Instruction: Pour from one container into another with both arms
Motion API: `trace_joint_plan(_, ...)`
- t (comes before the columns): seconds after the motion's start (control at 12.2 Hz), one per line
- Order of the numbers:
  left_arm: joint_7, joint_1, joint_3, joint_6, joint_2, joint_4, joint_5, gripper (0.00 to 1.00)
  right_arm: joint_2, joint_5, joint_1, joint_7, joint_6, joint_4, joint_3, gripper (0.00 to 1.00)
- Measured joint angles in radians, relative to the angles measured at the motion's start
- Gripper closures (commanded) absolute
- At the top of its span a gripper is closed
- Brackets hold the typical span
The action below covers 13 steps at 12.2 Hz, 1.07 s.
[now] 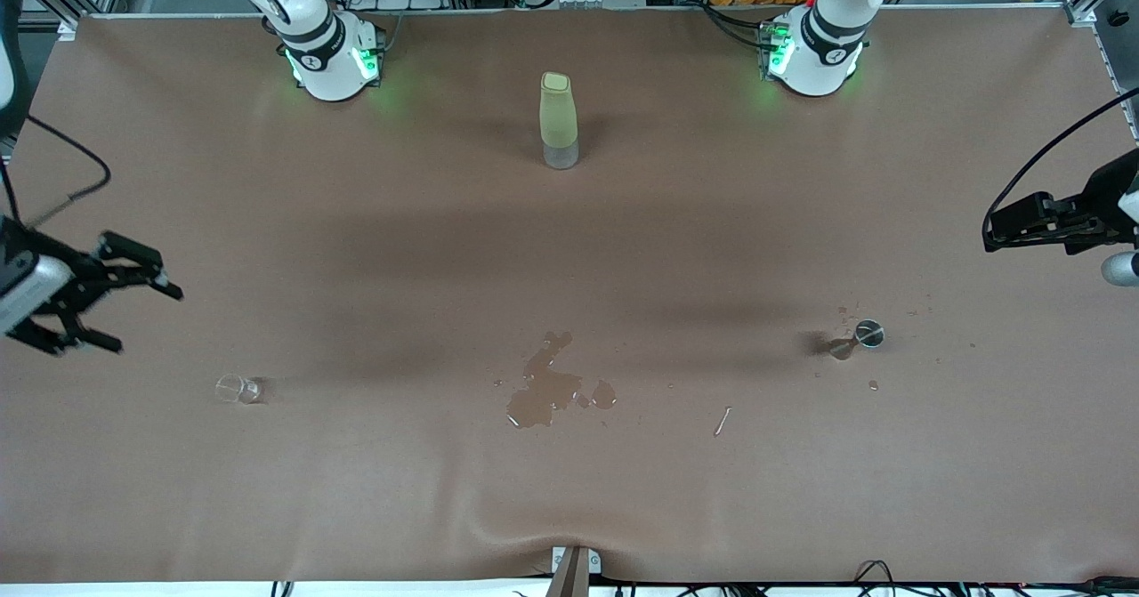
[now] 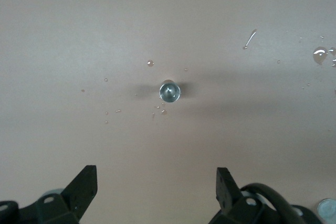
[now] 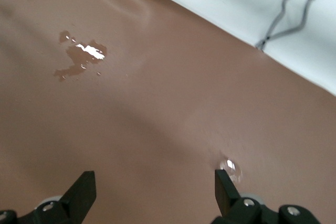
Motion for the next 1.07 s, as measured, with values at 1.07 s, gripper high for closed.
trace_joint_plan(1.07, -0.115, -0.388, 0.347, 0.024, -0.215, -0.211, -0.005, 0.0, -0.264, -0.272, 0.079, 0.705, -0.352, -0.124, -0.1, 0.0)
